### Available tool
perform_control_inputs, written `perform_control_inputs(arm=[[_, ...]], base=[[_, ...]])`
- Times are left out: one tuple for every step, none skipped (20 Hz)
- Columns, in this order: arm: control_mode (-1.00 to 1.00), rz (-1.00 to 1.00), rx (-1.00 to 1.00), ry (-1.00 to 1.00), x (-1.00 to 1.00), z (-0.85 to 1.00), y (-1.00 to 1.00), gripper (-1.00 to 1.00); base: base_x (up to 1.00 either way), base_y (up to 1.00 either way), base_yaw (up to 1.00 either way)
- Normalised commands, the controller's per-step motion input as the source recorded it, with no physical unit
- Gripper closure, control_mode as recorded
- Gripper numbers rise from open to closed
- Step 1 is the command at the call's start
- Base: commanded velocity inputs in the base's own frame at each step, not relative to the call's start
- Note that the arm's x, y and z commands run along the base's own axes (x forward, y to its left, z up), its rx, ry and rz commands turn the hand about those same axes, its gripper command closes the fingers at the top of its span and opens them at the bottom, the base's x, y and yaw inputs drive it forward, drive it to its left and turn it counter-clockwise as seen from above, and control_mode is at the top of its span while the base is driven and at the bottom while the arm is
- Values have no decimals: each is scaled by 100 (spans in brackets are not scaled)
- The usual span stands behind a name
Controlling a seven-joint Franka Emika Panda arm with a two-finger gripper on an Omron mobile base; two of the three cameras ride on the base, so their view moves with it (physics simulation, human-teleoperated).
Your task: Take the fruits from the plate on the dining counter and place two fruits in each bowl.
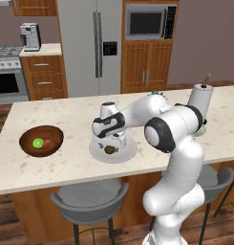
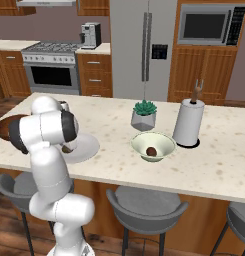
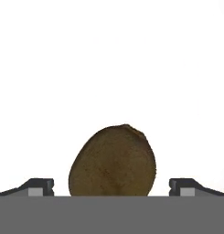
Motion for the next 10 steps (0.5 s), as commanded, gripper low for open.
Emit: perform_control_inputs(arm=[[-100,0,0,0,0,-11,0,-100],[-100,0,0,0,0,-15,0,-100],[-100,0,0,0,0,-12,0,-100],[-100,0,0,0,0,-12,0,-100],[-100,0,0,0,0,-10,0,-100],[-100,0,0,0,0,-9,0,-100],[-100,0,0,0,0,-9,0,-100],[-100,0,0,0,0,-6,0,-100],[-100,0,0,0,0,-7,0,-100],[-100,0,0,0,0,-5,0,100]], base=[[0,0,0],[0,0,0],[0,0,0],[0,0,0],[0,0,0],[0,0,0],[0,0,0],[0,0,0],[0,0,0],[0,0,0]])
